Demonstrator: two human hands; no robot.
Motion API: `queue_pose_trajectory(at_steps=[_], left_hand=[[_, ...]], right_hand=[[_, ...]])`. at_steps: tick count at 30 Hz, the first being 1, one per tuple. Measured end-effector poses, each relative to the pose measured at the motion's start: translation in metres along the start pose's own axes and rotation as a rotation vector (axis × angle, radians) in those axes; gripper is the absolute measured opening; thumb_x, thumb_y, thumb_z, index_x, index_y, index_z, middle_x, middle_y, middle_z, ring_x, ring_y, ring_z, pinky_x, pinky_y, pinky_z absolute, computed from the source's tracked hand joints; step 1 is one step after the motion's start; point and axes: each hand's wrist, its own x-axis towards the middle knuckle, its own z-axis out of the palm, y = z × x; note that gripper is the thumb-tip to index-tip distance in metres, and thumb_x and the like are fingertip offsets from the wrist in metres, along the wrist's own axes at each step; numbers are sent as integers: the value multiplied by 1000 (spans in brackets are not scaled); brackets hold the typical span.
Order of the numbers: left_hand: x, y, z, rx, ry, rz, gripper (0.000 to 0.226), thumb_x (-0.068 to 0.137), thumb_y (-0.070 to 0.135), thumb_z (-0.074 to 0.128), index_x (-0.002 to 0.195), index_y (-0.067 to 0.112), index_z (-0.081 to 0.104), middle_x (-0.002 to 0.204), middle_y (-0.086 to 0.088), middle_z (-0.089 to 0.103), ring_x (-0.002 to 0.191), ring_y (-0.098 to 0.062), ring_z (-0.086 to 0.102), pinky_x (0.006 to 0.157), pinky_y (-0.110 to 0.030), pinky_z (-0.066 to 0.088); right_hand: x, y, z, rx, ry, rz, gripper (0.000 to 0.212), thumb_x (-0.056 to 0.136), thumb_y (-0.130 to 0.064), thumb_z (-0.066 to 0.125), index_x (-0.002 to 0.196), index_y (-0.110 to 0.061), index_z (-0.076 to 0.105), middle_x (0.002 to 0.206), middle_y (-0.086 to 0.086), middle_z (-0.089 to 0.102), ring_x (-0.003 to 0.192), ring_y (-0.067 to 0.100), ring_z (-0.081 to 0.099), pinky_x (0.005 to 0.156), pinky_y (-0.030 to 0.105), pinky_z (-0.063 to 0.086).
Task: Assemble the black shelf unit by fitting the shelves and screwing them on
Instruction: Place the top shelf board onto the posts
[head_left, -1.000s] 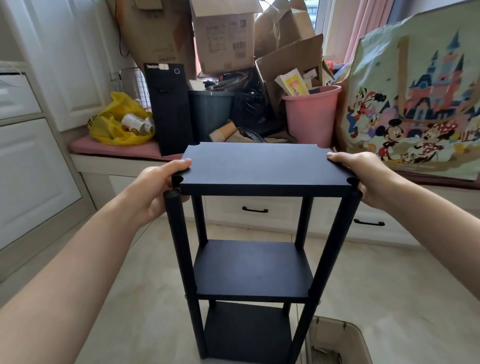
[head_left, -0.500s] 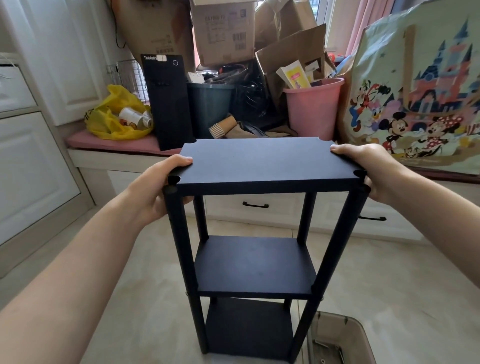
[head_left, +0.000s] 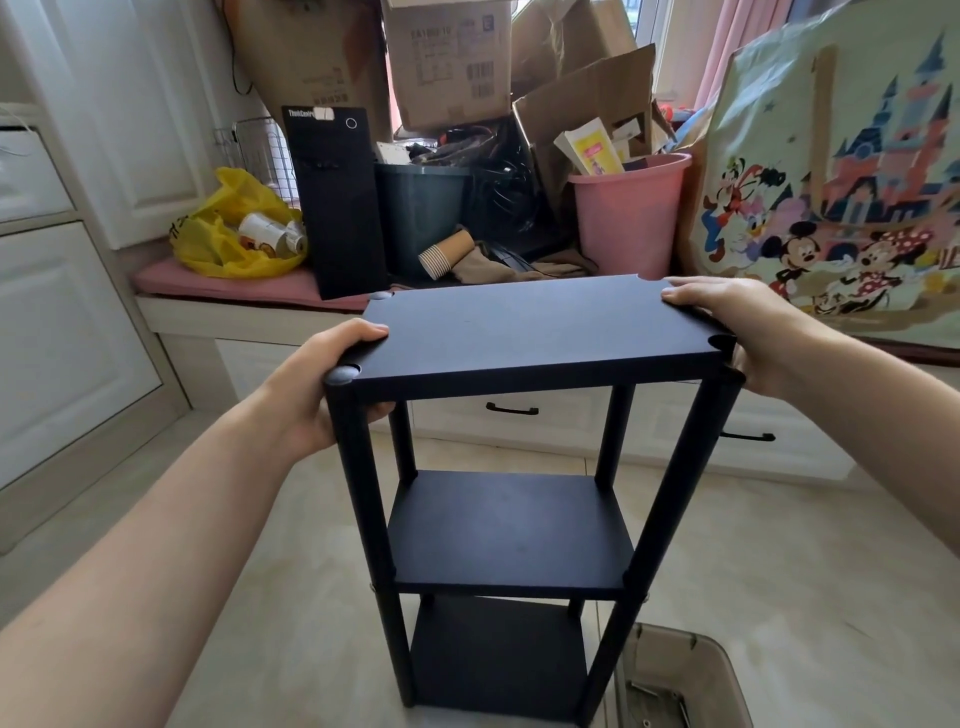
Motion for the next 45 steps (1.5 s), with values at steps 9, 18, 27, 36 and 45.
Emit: queue_pose_trajectory(at_steps=[9,18,27,36,45], left_hand=[[-1,11,6,33,122,16,51,80,35,79,121,10,62,106,-10,67,85,-20,69,55,-26,57],[-3,14,7,52,121,1,49,82,34,77,121,9,62,103,-10,66,80,-20,67,53,-26,57],[0,15,6,82,124,0,46,82,33,77,118,9,62,103,-11,65,80,-20,68,54,-27,58],[7,8,0,56,66,-67,42,81,32,77,113,9,63,83,-8,71,65,-17,70,55,-31,58],[14,6,-2,77,82,-105,37,81,32,76,106,7,64,69,-8,73,58,-17,71,58,-31,62]], right_hand=[[1,1,3,23,40,46,33,89,-30,68,120,-20,68,98,-2,64,73,11,58,49,21,45],[3,-1,3,31,61,66,38,87,-29,70,121,-13,65,96,1,62,75,14,57,61,26,45],[4,1,5,21,66,70,36,88,-31,69,120,-13,65,90,1,61,72,13,56,57,25,44],[10,5,4,-26,52,69,33,87,-33,69,118,-21,66,105,5,61,85,20,55,63,31,42],[14,23,4,-56,-4,36,20,93,-17,64,112,-18,61,99,5,63,72,12,59,49,20,47]])
